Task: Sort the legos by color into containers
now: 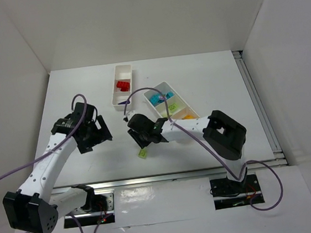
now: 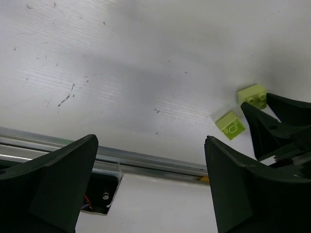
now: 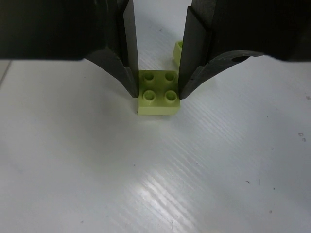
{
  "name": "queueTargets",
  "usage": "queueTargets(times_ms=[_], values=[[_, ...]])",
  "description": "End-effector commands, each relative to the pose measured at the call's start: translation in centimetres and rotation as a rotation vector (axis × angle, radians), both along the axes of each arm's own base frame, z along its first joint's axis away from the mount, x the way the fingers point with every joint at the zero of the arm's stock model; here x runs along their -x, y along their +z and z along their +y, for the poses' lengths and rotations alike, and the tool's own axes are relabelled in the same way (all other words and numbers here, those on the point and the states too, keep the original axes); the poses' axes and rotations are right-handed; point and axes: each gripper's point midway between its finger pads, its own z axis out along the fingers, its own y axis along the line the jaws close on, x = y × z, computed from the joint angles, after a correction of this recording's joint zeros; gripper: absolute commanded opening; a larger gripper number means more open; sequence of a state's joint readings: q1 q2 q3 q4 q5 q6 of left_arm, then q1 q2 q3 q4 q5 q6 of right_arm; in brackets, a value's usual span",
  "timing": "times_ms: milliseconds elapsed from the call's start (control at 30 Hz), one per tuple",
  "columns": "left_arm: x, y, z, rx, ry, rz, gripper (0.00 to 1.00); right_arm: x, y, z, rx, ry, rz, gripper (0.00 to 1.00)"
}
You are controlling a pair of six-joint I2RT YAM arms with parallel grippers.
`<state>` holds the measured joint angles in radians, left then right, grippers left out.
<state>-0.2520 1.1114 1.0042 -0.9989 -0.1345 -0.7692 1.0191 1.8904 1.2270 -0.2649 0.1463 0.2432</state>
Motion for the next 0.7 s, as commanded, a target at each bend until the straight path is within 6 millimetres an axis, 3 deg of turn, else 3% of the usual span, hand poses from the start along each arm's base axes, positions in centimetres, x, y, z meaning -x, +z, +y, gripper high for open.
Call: queueTargets(times_ms=[0,100,233,400,500,567,600,667], values=[[-0.6,-0.4,-2.1,0.042,-0.148,-0.005,1.0,-3.4,8.0,0.8,-0.153,-0.079,-0.152,0.33],[-0.3,-0.9,-3.8,0.07,-0.237,0.007,1.0,-5.6,11.5,-1.2,-0.203,-0.151,-0.212,0.33],[0.1,-1.9,-6.8,0.121,-0.387,0.036,1.0,-8.3,13.6,-5.2,-0.213,-0.278,-0.246,0.33],[2.1,-4.5,-10.4,0.111,-0.558,0.164,1.0,-11.0,13.0,-11.3,-0.191,-0.419,-0.249,0.37],[2.8,-5.5,-12.6,0.093,-0.642,0.204,1.0,-12.3,13.0,-13.1,-0.19,-0.465,-0.249,0.39],[2.6,-6.1,-13.6,0.071,-0.679,0.217,1.0,-13.0,12.6,-13.4,-0.18,-0.482,-0.244,0.48],[2.9,-6.3,-14.2,0.054,-0.705,0.221,1.0,-13.4,12.4,-13.9,-0.169,-0.495,-0.237,0.65],[2.6,-6.7,-15.0,0.035,-0.735,0.234,1.0,-13.7,12.5,-14.4,-0.156,-0.511,-0.237,0.76]])
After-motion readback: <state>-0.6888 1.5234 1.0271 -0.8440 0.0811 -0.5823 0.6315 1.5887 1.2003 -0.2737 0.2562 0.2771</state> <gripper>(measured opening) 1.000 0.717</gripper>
